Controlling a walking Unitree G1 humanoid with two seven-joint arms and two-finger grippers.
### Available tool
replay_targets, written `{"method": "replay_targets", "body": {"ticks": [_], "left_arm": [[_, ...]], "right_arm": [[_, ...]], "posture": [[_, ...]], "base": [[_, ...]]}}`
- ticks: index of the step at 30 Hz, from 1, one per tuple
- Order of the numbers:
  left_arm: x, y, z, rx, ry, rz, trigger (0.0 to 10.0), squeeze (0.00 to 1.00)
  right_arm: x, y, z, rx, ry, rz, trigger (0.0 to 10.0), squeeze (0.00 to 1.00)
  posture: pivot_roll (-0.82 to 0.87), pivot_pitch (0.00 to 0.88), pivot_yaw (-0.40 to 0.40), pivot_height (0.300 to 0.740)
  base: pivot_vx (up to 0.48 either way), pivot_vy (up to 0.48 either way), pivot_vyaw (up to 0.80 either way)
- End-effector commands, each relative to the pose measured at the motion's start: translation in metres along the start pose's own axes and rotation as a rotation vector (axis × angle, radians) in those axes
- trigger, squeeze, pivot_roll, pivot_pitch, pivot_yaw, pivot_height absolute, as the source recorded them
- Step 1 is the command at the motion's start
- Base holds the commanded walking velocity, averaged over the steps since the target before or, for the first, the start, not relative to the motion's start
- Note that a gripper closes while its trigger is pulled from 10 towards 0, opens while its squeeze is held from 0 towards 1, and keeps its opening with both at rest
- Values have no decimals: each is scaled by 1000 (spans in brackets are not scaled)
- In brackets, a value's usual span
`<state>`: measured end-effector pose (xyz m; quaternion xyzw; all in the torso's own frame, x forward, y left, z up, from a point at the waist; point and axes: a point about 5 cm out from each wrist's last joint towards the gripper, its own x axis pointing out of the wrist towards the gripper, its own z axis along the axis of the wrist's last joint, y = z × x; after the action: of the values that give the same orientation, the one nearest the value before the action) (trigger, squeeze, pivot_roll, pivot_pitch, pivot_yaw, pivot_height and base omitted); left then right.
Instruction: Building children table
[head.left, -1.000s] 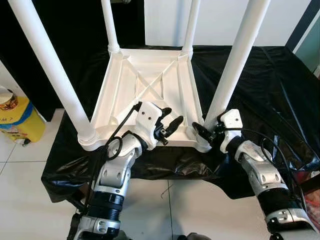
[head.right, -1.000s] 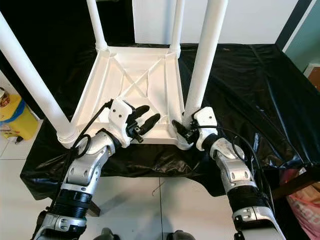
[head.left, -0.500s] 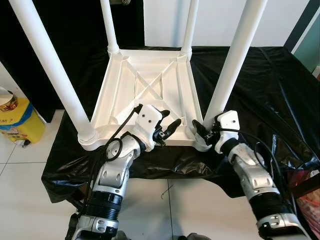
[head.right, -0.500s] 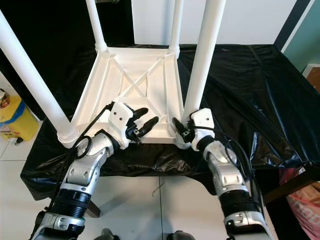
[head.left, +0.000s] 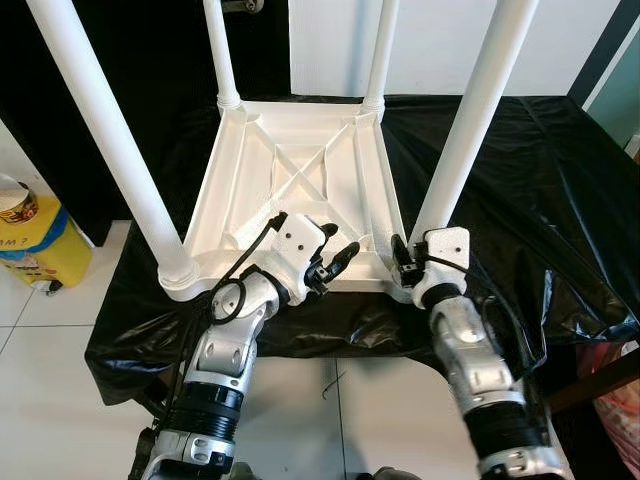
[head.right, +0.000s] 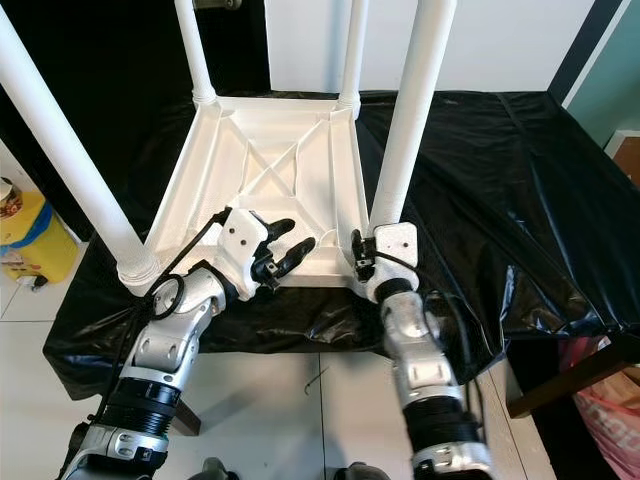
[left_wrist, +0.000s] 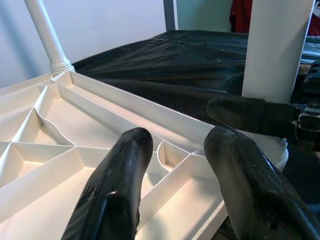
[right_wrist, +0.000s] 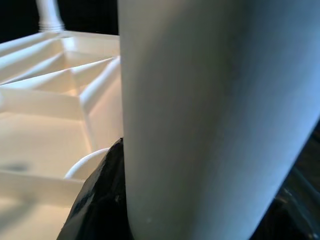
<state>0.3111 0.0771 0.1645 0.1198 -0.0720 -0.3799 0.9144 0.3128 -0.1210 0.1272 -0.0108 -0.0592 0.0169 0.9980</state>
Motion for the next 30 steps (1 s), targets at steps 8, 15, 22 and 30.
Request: {"method": "replay_targets", "body": {"ticks": [8, 15, 22, 30], "left_arm": [[2, 13, 4, 4, -10, 185, 10000, 0], [-1, 15, 2, -42, -12, 206, 10000, 0], [-4, 15, -5, -77, 10, 242, 10000, 0], [-4, 12, -6, -107, 5, 241, 10000, 0]], "right_arm": [[-4, 11, -10, -11, 40, 6, 10000, 0], [-4, 6, -4, -15, 14, 26, 10000, 1000], [-14, 1, 4, -32, -55, 57, 10000, 1000], [-30, -9, 6, -29, -96, 51, 10000, 0]], "posture": [[-3, 47, -37, 740], [3, 57, -52, 740], [-6, 68, -54, 740], [-20, 71, -40, 740]], "base": [[0, 0, 0], [0, 0, 0], [0, 0, 0], [0, 0, 0]]}}
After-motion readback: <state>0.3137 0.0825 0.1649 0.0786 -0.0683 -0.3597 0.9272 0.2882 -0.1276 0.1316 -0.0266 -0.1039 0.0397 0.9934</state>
